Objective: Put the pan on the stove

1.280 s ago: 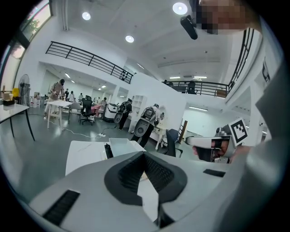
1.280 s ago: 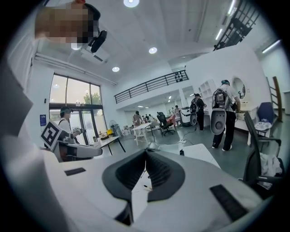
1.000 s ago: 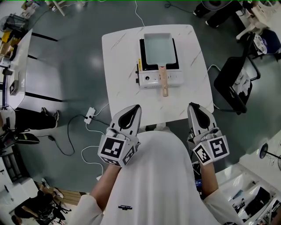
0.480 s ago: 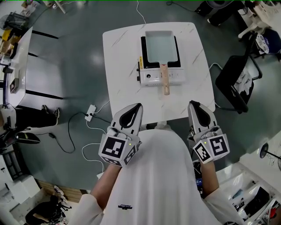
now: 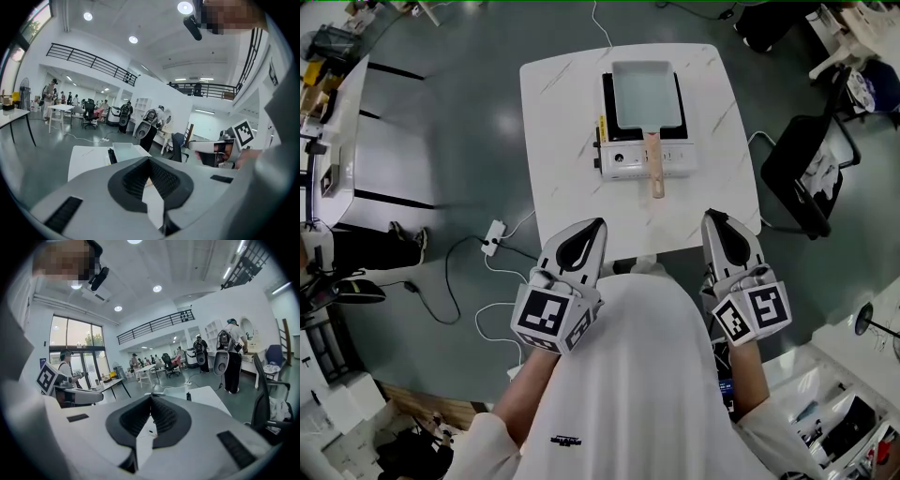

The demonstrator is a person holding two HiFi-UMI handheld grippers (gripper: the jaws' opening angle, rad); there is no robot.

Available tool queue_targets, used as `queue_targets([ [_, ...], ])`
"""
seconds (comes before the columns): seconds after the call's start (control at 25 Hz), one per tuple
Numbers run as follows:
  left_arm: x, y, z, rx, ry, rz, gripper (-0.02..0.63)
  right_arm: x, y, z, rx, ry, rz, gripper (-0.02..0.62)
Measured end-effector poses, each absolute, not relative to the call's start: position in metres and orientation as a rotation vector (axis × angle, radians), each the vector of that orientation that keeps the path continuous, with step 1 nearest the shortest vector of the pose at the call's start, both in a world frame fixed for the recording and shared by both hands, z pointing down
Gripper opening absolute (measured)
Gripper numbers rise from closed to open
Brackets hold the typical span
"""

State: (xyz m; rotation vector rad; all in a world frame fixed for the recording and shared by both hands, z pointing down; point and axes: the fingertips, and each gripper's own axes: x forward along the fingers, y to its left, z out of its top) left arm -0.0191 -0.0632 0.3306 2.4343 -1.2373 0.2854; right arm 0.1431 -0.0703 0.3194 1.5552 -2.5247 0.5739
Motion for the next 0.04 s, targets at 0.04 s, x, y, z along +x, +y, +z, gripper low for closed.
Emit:
queue_targets([
  [0.04,-0.0197,-0.0628,0.3301,2.435,-1.235,0.285,0.000,0.1423,-0.0704,0.3192,1.558,-2.523,0.576,0.005],
])
